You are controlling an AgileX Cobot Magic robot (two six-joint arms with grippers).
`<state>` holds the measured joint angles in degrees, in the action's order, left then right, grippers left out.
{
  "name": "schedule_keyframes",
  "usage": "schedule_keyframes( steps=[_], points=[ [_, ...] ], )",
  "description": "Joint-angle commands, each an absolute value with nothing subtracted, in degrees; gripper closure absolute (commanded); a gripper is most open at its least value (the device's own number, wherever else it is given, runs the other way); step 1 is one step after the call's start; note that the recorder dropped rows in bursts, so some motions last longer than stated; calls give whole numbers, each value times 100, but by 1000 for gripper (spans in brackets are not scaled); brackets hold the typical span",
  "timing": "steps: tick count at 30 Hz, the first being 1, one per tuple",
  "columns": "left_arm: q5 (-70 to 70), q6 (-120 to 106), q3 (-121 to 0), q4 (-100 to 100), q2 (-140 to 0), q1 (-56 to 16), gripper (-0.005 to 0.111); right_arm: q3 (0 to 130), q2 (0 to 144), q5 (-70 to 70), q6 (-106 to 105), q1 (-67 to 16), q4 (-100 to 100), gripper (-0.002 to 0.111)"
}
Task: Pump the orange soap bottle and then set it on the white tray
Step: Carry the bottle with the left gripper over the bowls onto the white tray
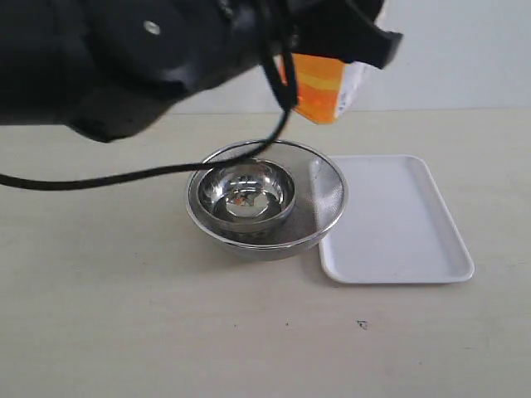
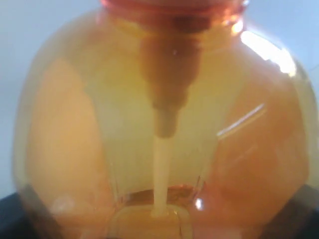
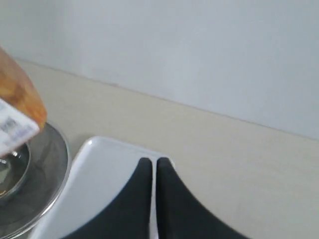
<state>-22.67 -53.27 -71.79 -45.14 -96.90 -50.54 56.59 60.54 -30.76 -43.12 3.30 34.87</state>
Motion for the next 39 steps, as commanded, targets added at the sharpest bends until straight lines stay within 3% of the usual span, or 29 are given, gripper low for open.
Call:
schedule_keyframes(
  steps=[1, 6, 15, 23, 39],
  points=[
    [-2770, -4693, -7877, -4369, -10490, -5331, 102, 5173, 4976, -2853, -2829, 353, 2143, 108],
    [-2910, -4339, -8514, -4359, -11226, -5467, 102, 4718, 4113, -3031, -1491, 353, 988, 108],
    [-2910, -4331, -9372, -4567, -12284, -5533, 102, 4316, 2953, -3332, -1042, 342, 617, 108],
    [-3037, -4397, -9507, -4575, -12859, -5498, 102, 4272, 2711, -3660, -1042, 307, 560, 108],
    [-2353, -4606, -9507, -5014, -12955, -5321, 102, 4272, 2711, -3802, -409, -584, -683, 108]
  ],
)
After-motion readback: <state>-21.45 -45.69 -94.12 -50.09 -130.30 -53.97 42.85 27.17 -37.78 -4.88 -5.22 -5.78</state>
